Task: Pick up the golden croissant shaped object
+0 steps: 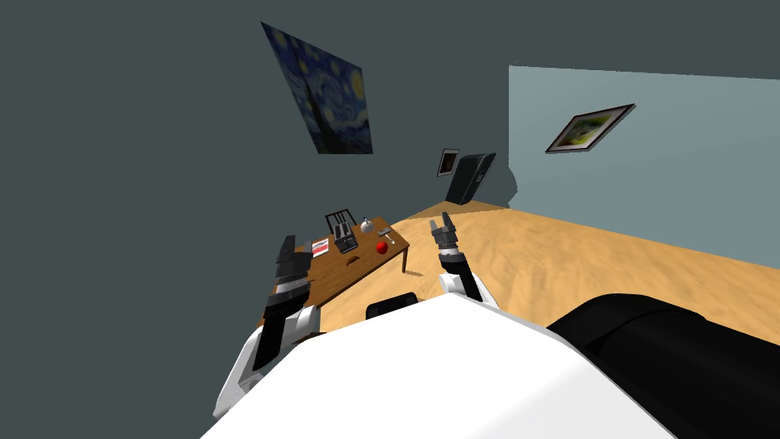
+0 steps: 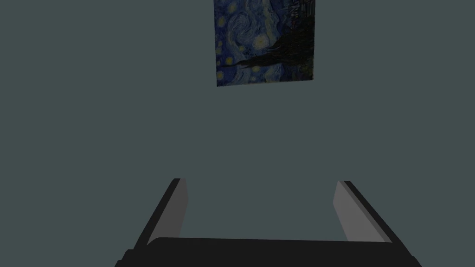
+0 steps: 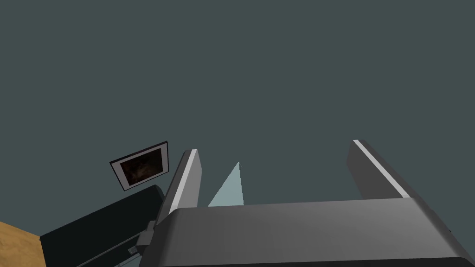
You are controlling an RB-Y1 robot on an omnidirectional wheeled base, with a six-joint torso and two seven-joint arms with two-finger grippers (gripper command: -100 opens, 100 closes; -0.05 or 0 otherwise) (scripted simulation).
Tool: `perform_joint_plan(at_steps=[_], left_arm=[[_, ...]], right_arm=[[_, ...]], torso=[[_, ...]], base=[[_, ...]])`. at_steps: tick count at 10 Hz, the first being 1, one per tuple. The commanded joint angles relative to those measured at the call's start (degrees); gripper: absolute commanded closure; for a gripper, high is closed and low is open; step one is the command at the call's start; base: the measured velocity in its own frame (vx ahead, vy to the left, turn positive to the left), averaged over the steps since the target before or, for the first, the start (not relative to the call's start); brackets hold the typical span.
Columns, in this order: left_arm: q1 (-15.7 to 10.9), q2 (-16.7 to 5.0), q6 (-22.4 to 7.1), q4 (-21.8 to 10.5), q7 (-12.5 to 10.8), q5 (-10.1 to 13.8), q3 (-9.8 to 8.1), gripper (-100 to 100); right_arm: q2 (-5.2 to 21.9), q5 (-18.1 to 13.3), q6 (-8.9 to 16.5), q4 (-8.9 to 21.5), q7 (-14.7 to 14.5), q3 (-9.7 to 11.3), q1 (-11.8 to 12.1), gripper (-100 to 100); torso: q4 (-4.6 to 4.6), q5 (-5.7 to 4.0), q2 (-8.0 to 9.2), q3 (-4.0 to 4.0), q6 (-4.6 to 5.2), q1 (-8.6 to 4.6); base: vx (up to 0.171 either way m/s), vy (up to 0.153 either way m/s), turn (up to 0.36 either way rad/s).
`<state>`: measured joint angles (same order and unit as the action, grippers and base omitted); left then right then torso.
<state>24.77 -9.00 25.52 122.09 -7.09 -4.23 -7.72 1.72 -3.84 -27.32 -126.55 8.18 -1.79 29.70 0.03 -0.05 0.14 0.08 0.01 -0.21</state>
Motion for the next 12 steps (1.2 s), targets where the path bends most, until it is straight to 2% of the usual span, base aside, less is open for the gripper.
perform_joint_plan(at_steps=[1,2,3,4,6,7,8,10,11,12], left_arm=[[-1.77,-0.81,-2.86,-2.86,-0.1,0.01,-1.79,-100],[-1.77,-0.81,-2.97,-3.42,-0.1,0.01,-1.79,-100],[-3.01,-1.33,-4.94,-4.74,-0.19,0.04,-3.09,-100],[-3.01,-1.33,-4.94,-5.78,-0.19,0.04,-3.09,-100],[-5.58,-2.23,-8.27,-9.91,-0.35,0.11,-5.75,-100],[-5.58,-2.23,-9.07,-10.63,-0.35,0.11,-5.75,-100],[-6.89,-2.63,-11.2,-12.28,-0.43,0.15,-7.09,-100],[-6.89,-2.63,-11.2,-13.09,-0.43,0.15,-7.09,-100],[-8.21,-3.0,-13.38,-15.13,-0.51,0.2,-8.4,-100],[-8.21,-3.0,-13.38,-15.56,-0.51,0.2,-8.4,-100]], right_arm=[[0.0,0.0,0.0,0.0,0.0,0.0,0.0,0],[0.0,0.0,0.0,0.0,0.0,0.0,0.0,0],[0.0,0.0,0.0,0.0,0.0,0.0,0.01,0],[0.0,0.0,0.0,0.0,0.0,0.0,0.0,0],[0.0,0.0,0.0,0.0,0.0,0.0,0.0,0],[0.0,0.0,0.0,0.0,0.0,0.0,0.0,0],[0.0,0.0,0.0,0.0,0.0,0.0,0.01,0],[0.0,0.0,0.0,0.0,0.0,-0.01,0.01,0],[0.01,0.0,0.0,0.0,0.0,-0.01,0.01,0],[0.0,0.0,0.0,0.0,0.0,0.0,0.01,0]], torso=[[0.0,0.0,0.0,0.0,0.0,0.0],[0.01,-0.02,0.01,0.01,0.0,-0.09],[0.0,-0.02,-0.03,-0.01,-0.02,-0.06],[-0.01,-0.02,-0.03,-0.02,0.0,-0.07],[0.0,-0.01,0.0,0.0,-0.01,-0.06],[0.01,-0.04,0.01,0.01,0.0,-0.15],[0.0,-0.03,-0.02,-0.01,-0.03,-0.07],[-0.01,0.0,-0.07,-0.03,-0.03,0.03],[-0.01,0.02,-0.09,-0.04,-0.03,0.14],[-0.01,0.01,-0.07,-0.04,-0.01,0.08]], base=[[-0.043,-0.089,-0.106],[-0.025,-0.079,-0.027],[-0.028,-0.082,-0.071],[-0.023,-0.07,-0.041],[-0.041,-0.092,-0.095],[-0.023,-0.081,-0.037],[-0.015,-0.073,-0.076],[-0.009,-0.036,-0.013],[-0.015,-0.048,-0.076],[-0.011,-0.05,-0.05]])
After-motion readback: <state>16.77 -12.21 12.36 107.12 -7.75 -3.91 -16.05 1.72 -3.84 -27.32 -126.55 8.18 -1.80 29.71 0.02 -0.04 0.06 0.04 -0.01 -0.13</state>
